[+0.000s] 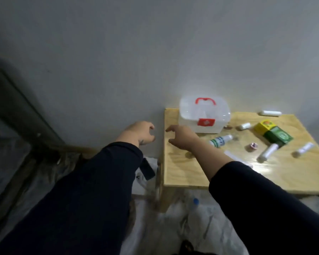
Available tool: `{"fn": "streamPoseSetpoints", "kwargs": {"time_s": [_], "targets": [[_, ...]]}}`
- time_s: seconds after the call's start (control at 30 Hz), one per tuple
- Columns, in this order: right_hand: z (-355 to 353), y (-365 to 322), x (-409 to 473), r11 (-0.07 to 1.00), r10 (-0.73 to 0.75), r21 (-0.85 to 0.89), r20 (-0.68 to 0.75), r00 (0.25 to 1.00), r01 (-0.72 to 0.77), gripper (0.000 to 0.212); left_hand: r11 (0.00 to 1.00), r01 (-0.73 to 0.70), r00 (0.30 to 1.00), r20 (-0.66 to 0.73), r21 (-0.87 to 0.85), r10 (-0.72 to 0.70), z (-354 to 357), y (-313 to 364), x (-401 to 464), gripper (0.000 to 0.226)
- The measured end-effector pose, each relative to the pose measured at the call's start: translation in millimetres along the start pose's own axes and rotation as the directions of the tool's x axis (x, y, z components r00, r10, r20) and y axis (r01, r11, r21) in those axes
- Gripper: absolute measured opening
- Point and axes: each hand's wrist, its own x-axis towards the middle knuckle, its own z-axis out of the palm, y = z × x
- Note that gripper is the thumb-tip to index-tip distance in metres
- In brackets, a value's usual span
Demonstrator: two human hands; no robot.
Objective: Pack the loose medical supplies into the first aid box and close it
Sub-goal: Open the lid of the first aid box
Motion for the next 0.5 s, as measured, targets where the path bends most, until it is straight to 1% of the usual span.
{"fn": "streamPoseSetpoints", "kwargs": {"time_s": [0.13,0.23,0.37,0.5], "targets": [[-37,63,-14,0.997,0.077,-0.01,-0.167,0.983,-0.08,0.046,0.984,-0.178,0.983,-0.033,-0.001,0.178,2,67,26,0.053],[-55,101,-20,0.989,0.09,-0.087,-0.271,0.958,-0.117,0.048,0.965,-0.263,0.963,-0.059,0.008,0.263,7,100,46,0.058],[-64,141,-10,0.972,0.053,-0.2,-0.341,0.939,-0.127,0.057,0.95,-0.299,0.948,-0.087,0.085,0.306,15,119,75,0.074],[-61,169,19,0.953,-0.057,-0.298,-0.345,0.937,-0.051,0.071,0.938,-0.301,0.935,-0.141,0.174,0.326,23,127,102,0.083]]}}
